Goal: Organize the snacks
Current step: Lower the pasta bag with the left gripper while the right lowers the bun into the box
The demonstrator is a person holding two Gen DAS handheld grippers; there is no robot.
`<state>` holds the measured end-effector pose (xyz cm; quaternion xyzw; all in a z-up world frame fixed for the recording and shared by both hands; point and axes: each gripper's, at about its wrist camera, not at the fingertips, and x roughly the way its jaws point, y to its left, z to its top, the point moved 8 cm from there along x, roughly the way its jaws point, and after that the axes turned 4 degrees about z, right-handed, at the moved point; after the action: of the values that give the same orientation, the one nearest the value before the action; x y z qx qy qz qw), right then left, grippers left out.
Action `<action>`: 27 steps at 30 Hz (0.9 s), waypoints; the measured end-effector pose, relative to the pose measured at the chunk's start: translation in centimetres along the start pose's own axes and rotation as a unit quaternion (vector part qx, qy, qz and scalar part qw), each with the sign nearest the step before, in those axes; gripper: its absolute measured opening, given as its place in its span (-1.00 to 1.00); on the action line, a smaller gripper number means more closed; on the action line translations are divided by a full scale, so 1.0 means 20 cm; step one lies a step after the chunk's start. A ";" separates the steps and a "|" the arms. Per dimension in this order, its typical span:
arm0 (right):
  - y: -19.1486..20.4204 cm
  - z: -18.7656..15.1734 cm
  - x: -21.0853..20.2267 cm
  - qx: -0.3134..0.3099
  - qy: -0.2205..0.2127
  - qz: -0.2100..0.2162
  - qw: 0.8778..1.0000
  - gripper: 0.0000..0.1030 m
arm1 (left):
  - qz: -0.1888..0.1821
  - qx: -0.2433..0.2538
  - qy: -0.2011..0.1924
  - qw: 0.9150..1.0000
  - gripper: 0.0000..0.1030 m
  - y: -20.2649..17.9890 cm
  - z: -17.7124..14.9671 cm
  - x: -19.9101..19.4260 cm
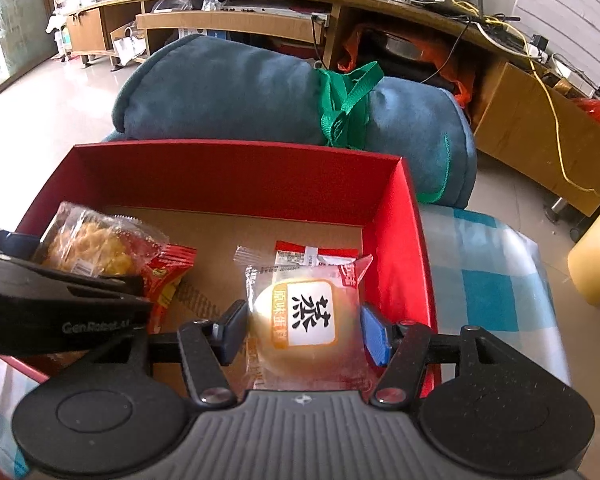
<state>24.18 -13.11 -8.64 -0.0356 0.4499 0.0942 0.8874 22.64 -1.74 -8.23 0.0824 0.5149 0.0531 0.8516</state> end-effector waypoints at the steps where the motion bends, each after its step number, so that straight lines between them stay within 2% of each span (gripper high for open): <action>1: 0.00 0.00 0.00 0.000 -0.002 0.000 1.000 0.10 | -0.001 -0.001 0.000 1.000 0.65 0.00 0.00 0.00; 27: -0.10 0.07 -0.13 0.038 -0.039 -0.003 0.999 0.16 | -0.034 -0.019 -0.028 0.999 0.71 0.03 0.04 -0.14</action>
<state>24.20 -15.12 -5.83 -0.0001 0.4184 0.0754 0.9051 22.10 -1.67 -5.28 0.0503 0.4923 0.0316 0.8684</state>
